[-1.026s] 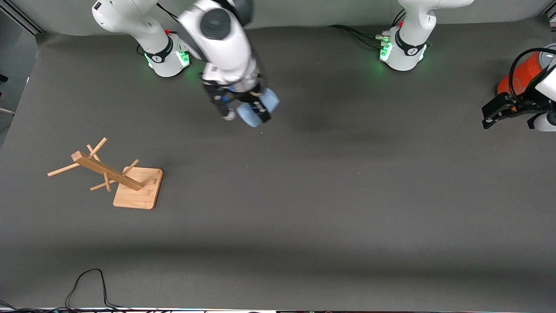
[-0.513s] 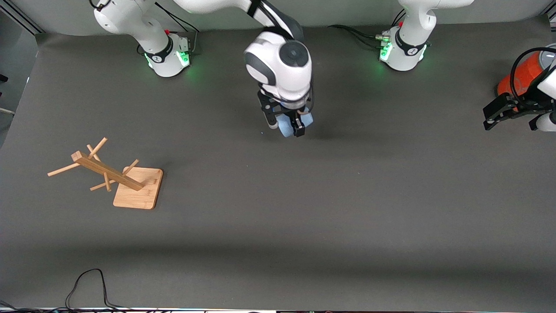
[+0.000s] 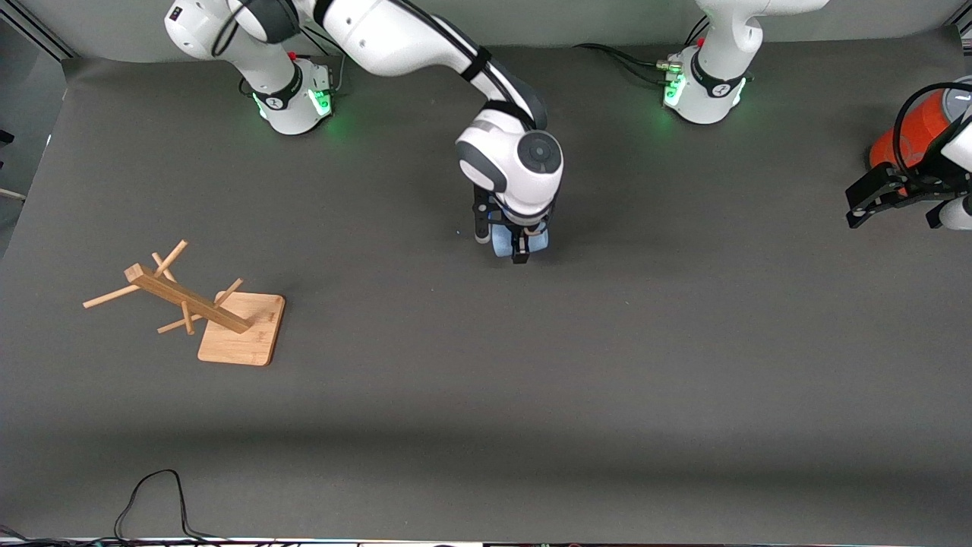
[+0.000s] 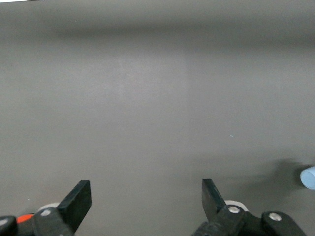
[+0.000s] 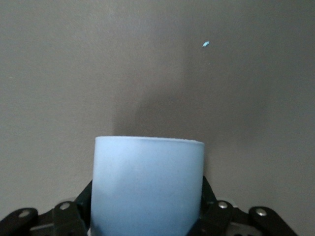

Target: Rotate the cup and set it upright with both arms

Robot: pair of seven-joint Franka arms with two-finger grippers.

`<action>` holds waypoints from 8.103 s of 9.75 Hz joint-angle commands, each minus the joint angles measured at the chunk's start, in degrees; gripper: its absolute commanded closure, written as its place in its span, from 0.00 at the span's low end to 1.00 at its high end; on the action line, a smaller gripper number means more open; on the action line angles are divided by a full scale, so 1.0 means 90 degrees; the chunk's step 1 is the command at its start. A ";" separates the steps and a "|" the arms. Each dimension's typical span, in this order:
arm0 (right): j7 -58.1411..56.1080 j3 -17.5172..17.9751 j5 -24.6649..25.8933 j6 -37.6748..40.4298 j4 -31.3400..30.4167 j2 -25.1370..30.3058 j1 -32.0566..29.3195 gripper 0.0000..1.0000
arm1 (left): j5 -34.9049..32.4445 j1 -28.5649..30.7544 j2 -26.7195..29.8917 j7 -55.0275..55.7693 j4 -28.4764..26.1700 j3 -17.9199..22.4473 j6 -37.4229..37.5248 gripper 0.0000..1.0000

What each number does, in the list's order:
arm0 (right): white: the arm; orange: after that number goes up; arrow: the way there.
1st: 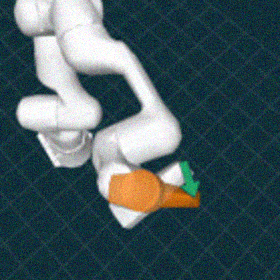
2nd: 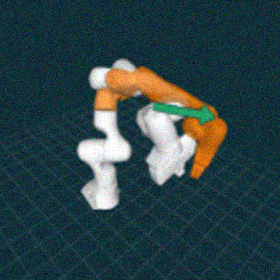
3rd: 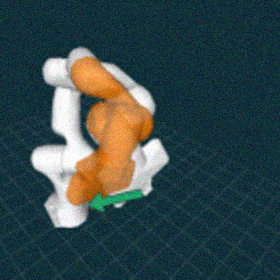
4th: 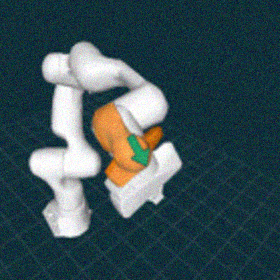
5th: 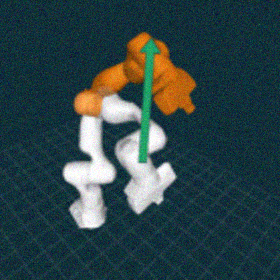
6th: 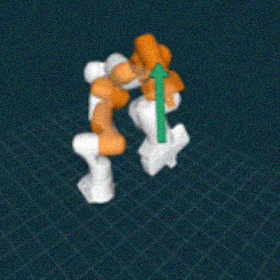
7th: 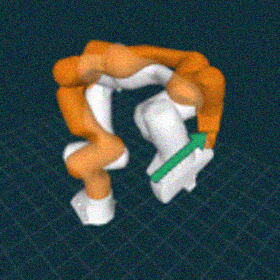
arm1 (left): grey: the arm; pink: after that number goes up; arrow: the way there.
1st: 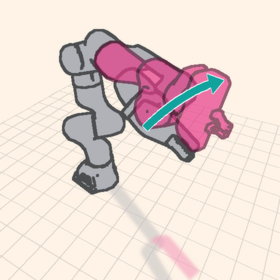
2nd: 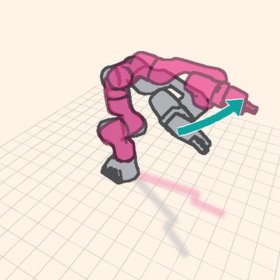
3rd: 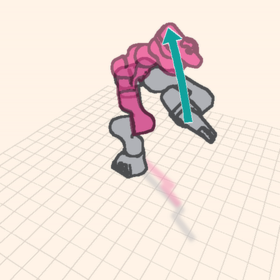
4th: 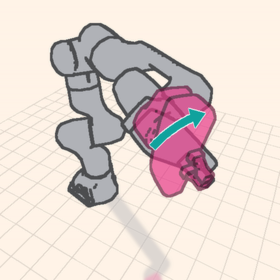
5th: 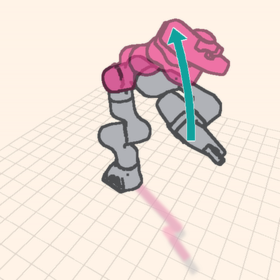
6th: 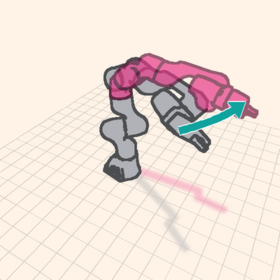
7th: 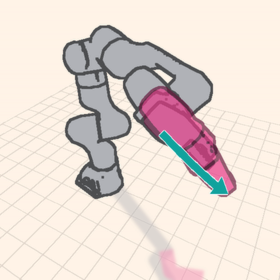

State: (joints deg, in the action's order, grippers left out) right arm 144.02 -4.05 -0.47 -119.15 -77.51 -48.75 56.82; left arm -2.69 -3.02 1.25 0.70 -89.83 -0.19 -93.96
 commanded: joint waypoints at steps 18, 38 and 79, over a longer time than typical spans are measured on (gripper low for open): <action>-0.4049 -0.0117 -0.0611 0.2914 0.0489 0.2483 -0.1700 0.00 | 0.0571 0.0354 -0.0168 0.0440 -0.0067 0.0011 0.0322 0.00; -1.6940 0.0088 0.0268 0.2526 -0.1505 0.5153 -0.6255 0.00 | -0.1848 -0.5768 -0.5538 0.8818 0.2100 -0.0038 -0.0586 0.00; -1.6432 0.0117 0.0199 0.2653 -0.1300 0.4909 -0.6254 0.00 | 0.1707 -0.3015 -0.4524 0.1856 0.1482 0.0001 0.1334 0.00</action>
State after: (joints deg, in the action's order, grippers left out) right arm -5.00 -3.09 0.92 -94.82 -89.26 -4.74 0.19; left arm 13.81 -29.71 -41.82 15.64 -78.32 -1.18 -86.16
